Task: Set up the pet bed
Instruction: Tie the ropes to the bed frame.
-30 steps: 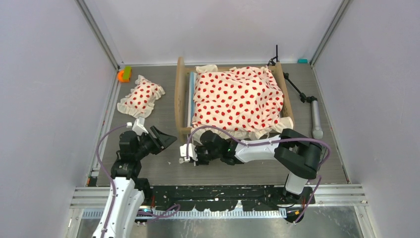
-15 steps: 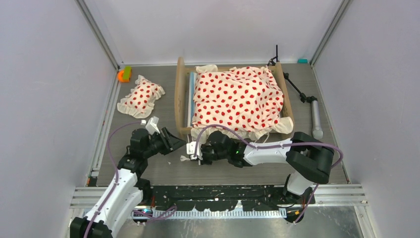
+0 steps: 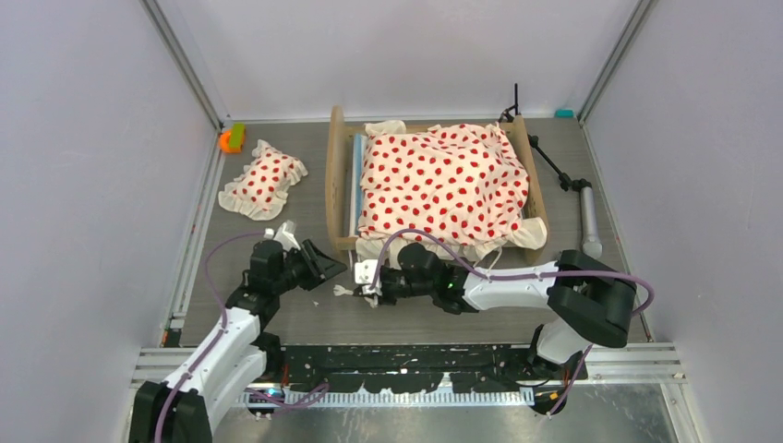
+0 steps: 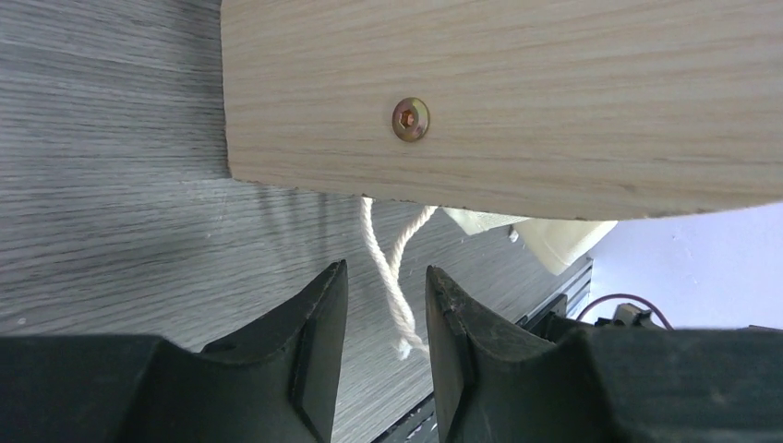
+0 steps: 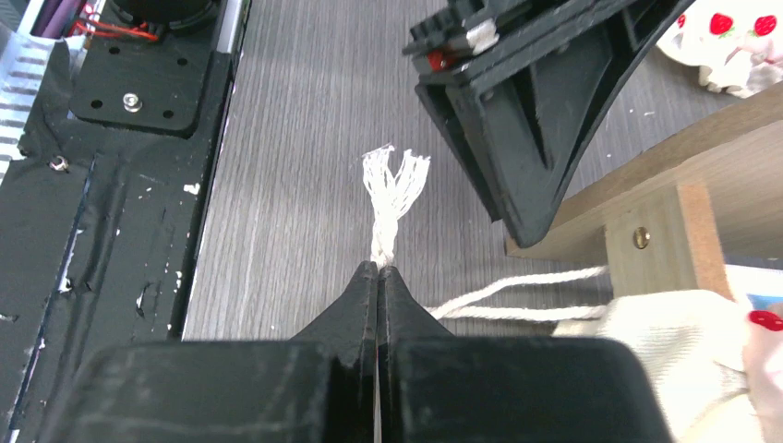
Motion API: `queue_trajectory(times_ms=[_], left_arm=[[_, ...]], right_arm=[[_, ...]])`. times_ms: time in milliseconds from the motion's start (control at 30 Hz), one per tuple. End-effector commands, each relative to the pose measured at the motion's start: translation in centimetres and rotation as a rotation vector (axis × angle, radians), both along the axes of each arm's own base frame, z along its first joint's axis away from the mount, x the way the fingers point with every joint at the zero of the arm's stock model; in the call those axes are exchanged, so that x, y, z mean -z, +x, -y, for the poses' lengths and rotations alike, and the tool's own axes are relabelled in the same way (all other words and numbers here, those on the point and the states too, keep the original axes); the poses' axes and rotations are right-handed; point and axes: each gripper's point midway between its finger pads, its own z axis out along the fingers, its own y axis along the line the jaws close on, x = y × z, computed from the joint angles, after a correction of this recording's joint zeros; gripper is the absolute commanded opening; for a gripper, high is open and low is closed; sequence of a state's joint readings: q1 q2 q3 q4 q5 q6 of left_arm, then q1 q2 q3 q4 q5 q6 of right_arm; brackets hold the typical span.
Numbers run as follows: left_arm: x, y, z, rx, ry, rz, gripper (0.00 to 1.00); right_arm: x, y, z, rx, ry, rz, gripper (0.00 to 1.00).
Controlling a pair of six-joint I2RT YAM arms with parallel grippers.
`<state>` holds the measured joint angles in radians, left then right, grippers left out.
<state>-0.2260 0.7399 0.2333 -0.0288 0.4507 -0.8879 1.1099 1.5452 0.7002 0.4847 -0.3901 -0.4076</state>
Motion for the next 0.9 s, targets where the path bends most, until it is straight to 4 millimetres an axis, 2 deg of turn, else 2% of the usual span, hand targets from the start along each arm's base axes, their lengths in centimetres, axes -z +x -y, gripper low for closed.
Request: queue_trajectory(times_ms=[0, 200, 633, 867], left_arm=[[-1.3, 1.3, 0.9, -0.004, -0.030, 0.066, 0.38], [-0.5, 1.5, 1.6, -0.008, -0.021, 0.050, 0.41], [1.7, 1.6, 2.1, -0.018, -0.006, 0.006, 0.41], [1.7, 2.4, 2.6, -0.030, -0.010, 0.011, 0.39]], right_arm=[[-4.0, 0.2, -0.5, -0.004, 0.127, 0.030, 0.00], [-4.5, 0.0, -0.6, -0.005, 0.148, 0.019, 0.00], [-5.0, -0.2, -0.5, -0.008, 0.173, 0.009, 0.00], [-4.9, -0.4, -0.4, -0.012, 0.172, 0.004, 0.00]])
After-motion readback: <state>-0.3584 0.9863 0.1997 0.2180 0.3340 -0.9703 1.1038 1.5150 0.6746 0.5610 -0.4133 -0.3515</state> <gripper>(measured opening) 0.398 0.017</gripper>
